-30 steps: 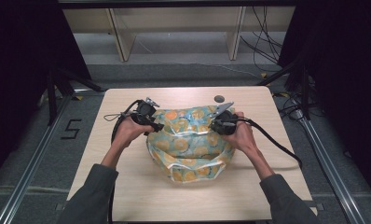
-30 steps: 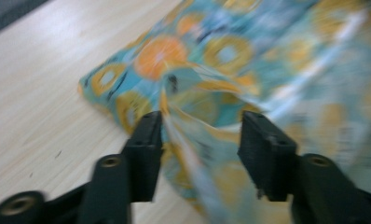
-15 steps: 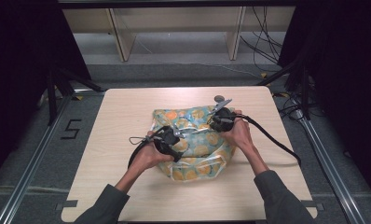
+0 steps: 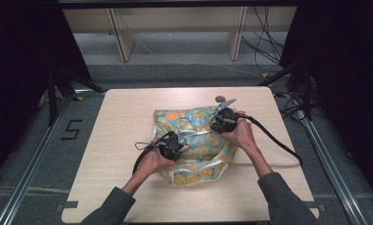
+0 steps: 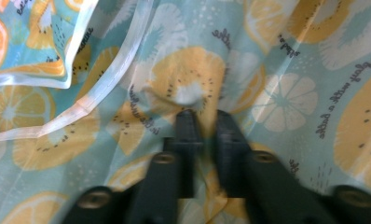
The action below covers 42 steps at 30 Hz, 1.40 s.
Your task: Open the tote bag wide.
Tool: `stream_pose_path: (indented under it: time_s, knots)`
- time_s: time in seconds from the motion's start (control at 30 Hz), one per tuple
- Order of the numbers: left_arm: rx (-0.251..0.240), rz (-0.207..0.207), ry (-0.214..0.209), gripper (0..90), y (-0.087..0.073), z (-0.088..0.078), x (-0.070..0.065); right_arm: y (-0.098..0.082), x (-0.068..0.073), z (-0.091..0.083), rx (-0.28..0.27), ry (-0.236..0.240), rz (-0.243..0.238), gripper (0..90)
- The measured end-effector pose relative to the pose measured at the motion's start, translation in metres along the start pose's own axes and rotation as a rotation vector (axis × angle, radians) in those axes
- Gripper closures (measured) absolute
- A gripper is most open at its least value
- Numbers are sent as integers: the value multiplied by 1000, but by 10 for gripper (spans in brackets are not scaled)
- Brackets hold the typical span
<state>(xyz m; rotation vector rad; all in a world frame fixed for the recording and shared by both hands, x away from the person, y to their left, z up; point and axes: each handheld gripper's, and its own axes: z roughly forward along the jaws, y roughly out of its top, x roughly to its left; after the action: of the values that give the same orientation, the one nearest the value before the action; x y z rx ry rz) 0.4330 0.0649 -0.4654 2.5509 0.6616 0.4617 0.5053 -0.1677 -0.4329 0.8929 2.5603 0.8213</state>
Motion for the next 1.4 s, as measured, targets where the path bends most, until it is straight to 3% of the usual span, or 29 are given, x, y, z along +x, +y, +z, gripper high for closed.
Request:
stream_pose_path:
  time_s: [0.03, 0.13, 0.2, 0.23, 0.3, 0.33, 0.37, 0.4, 0.43, 0.47, 0.53, 0.6, 0.63, 0.67, 0.7, 0.8, 0.83, 0.87, 0.9, 0.93, 0.97, 1.03, 1.1, 1.17, 1.23, 1.27, 1.3, 1.33, 1.4]
  knots:
    - [-15, -18, 0, 886, 0, -3, 3, 0, 1, -2, -11, 9, 11, 816]
    - [-49, -49, -28, 893, 2, -8, 7, -1, 4, -6, -25, 1, 28, 795]
    - [-78, -66, -40, 894, 5, -18, 13, -2, 7, -14, -51, 27, 16, 764]
    - [-105, -79, -51, 894, 7, -24, 17, -5, 12, -24, -97, 63, 18, 715]
    - [-124, -94, -67, 895, 12, -35, 27, -9, 18, -37, -140, 100, 32, 659]
    - [-134, -97, -66, 895, 15, -38, 32, -9, 18, -37, -140, 100, 32, 659]
    - [-150, -126, -72, 895, 20, -43, 40, -10, 21, -42, -162, 122, 37, 639]
    - [-148, -126, -77, 895, 22, -45, 45, -14, 27, -55, -184, 164, 53, 618]
    - [-158, -153, -68, 895, 27, -47, 51, -16, 31, -60, -193, 191, 57, 606]
    - [-161, -158, -71, 895, 30, -47, 54, -18, 40, -65, -214, 230, 55, 580]
    - [-165, -186, -75, 895, 36, -48, 62, -20, 54, -70, -222, 263, 44, 549]
    - [-163, -200, -78, 894, 41, -47, 69, -19, 70, -69, -208, 303, 27, 493]
    - [-173, -224, -79, 894, 43, -46, 71, -18, 78, -66, -202, 305, 4, 474]
    - [-170, -244, -89, 895, 45, -43, 76, -15, 95, -57, -186, 328, -35, 451]
    - [-170, -244, -89, 894, 45, -43, 76, -15, 95, -57, -186, 328, -35, 451]
    - [-167, -279, -90, 894, 47, -38, 85, -9, 122, -32, -150, 300, -77, 391]
    - [-166, -289, -87, 894, 47, -37, 86, -9, 122, -32, -150, 300, -77, 391]
    - [-169, -306, -91, 895, 47, -35, 90, -9, 125, -26, -153, 304, -79, 393]
    - [-171, -321, -96, 894, 46, -34, 92, -9, 131, -16, -130, 296, -89, 461]
    - [-168, -327, -98, 894, 45, -34, 94, -10, 134, -10, -113, 286, -119, 593]
    - [-162, -328, -94, 894, 44, -33, 96, -10, 134, -6, -118, 266, -182, 714]
    - [-169, -362, -81, 894, 40, -30, 103, -16, 140, 2, -84, 312, -211, 900]
    - [-170, -372, -63, 895, 38, -29, 107, -18, 141, 1, -62, 340, -212, 900]
    - [-174, -418, -58, 895, 34, -27, 116, -33, 154, -9, -6, 425, -243, 900]
    - [-173, -433, -63, 895, 33, -26, 119, -39, 159, -12, 4, 435, -245, 900]
    - [-158, -431, -64, 895, 33, -26, 121, -47, 164, -18, 18, 446, -251, 900]
    - [-159, -437, -71, 895, 34, -25, 121, -53, 169, -24, 37, 456, -217, 900]
    - [-165, -440, -77, 895, 34, -24, 120, -57, 169, -27, -1, 503, -246, 900]
    - [-144, -401, -84, 894, 40, -23, 115, -64, 173, -40, -3, 559, -212, 900]
